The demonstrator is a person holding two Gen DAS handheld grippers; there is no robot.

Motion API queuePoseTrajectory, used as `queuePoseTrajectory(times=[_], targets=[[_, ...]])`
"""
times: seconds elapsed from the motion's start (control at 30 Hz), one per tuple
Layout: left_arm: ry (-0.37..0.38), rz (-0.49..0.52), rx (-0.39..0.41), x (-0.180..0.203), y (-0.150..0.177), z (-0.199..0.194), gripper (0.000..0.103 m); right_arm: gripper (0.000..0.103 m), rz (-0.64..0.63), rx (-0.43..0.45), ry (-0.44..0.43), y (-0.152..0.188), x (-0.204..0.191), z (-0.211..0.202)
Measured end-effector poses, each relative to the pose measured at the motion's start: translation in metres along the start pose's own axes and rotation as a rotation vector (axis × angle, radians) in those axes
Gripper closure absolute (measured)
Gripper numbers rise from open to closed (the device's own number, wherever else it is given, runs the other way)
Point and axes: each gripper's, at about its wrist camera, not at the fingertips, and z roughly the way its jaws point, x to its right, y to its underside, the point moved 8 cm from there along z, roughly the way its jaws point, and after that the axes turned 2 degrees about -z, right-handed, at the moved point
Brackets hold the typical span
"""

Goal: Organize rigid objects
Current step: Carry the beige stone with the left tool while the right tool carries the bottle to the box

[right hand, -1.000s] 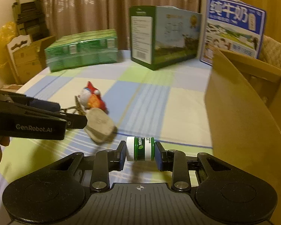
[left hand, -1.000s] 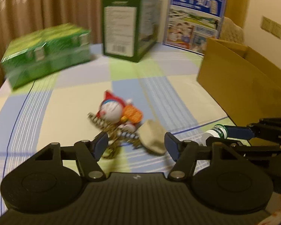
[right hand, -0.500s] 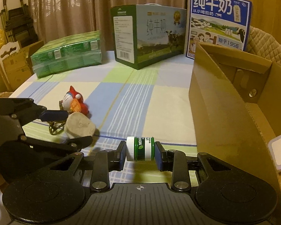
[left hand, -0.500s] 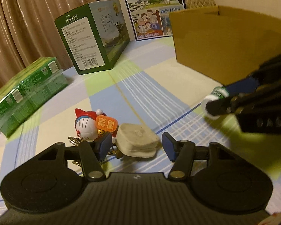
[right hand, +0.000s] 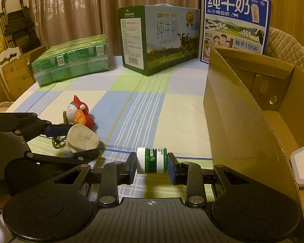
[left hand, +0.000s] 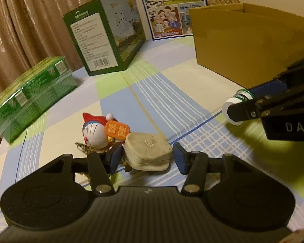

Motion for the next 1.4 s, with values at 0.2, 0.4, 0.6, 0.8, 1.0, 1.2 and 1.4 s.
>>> queuePoseTrajectory(times=[0.2,0.4,0.6,0.8,1.0,1.2,1.4], targets=[[0.015,-0.074,-0.025,-0.008,0.003,-0.011,0.054,0.075,0.005,-0.002,-0.003,-0.001,-0.001,0.001],[0.033,-0.138,-0.055,-0.008,0.013,-0.022,0.054,0.075,0.012,-0.004,-0.010,0.000,-0.002,-0.001],[0.063,-0.145,-0.053,0.002,0.015,-0.035,0.054,0.075,0.012,0.004,-0.021,-0.001,-0.003,-0.006],[0.066,-0.202,-0.055,-0.002,0.020,-0.054,0.054,0.075,0.019,0.019,-0.040,-0.002,-0.010,-0.020],[0.069,-0.269,-0.055,-0.004,0.026,-0.079,0.054,0.075,0.039,0.031,-0.050,0.003,-0.017,-0.047],[0.073,-0.326,-0.044,-0.001,0.024,-0.106,0.054,0.075,0.021,0.029,-0.048,0.017,-0.028,-0.083],[0.063,-0.359,-0.018,0.000,0.010,-0.139,0.054,0.075,0.023,0.046,-0.038,0.021,-0.031,-0.120]])
